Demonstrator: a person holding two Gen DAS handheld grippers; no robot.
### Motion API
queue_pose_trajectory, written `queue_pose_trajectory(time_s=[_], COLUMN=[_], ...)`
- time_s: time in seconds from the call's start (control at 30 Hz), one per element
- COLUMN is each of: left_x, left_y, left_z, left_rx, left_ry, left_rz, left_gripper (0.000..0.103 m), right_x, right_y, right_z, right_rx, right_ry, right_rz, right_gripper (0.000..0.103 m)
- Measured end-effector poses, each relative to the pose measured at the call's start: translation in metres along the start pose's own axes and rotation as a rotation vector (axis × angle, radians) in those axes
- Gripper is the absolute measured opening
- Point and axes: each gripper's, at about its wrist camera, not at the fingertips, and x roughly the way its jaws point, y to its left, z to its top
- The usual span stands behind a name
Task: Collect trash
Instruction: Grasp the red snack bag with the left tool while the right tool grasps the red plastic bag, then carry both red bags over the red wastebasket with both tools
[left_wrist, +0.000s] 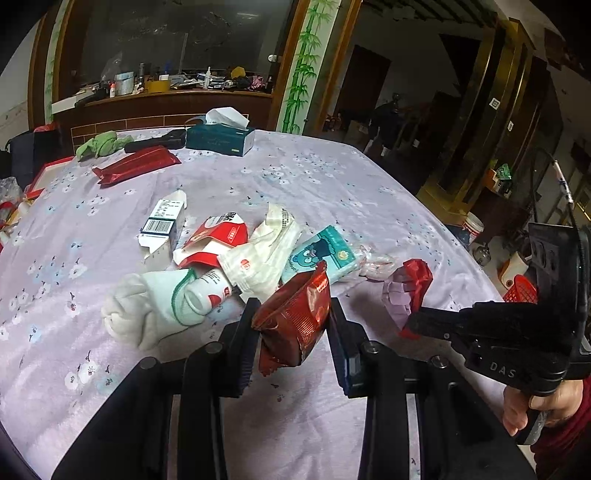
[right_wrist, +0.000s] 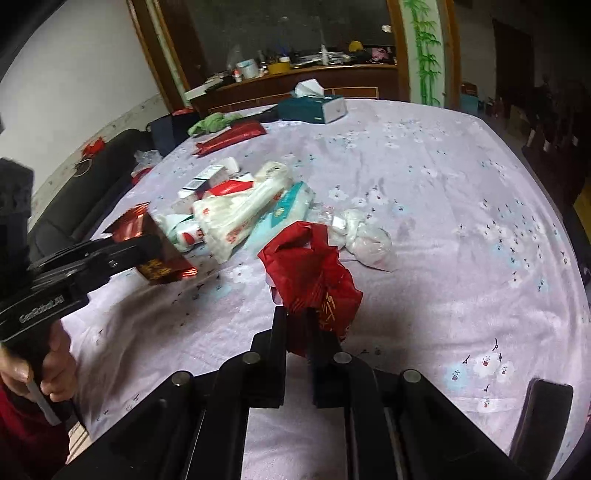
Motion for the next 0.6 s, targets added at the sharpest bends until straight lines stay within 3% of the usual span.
queue_pose_trajectory(time_s=[0.3, 0.6], left_x=[-0.004, 0.004], left_y=[-0.02, -0.087], left_z=[0.003, 0.005], left_rx=[0.028, 0.129], left_ry=[-0.009, 0.016], left_rz=[-0.022, -0.122], left_gripper=[0.034, 0.034], right_x=[-0.038, -0.108], right_y=[-0.009, -0.042], right_z=[-0.004, -0.035], right_rx=[0.075, 0.183], right_ry=[-0.073, -0.171], right_rz=[0.046, 0.03], right_gripper=[0.009, 0.009])
